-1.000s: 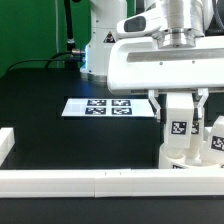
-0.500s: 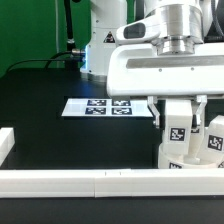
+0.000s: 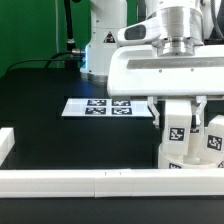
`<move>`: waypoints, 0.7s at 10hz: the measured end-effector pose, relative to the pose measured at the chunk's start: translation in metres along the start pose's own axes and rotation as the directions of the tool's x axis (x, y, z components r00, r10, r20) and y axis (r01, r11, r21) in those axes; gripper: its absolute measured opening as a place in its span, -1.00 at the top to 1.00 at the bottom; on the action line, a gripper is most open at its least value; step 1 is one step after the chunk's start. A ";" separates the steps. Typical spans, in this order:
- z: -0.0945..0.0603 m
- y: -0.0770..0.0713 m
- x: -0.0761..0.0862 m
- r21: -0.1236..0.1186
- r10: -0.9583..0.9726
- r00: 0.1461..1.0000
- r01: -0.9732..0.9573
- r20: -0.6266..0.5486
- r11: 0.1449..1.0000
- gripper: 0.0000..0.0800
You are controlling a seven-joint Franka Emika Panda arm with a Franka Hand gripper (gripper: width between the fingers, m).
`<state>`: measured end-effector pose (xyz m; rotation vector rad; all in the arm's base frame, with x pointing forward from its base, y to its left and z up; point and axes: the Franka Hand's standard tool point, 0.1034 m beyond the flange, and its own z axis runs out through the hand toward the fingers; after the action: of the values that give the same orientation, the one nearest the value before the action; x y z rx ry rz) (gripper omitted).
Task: Assemble stool
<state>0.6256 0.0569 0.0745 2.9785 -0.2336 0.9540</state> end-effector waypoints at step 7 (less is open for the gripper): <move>-0.010 -0.002 0.011 0.011 0.002 1.000 -0.002 0.015 1.000 -0.62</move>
Offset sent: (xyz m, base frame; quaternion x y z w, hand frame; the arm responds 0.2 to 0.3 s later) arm 0.0003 0.0048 0.0084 0.0277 -0.0241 0.0120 0.9993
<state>0.6293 0.0575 0.0890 2.9969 -0.2322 0.9373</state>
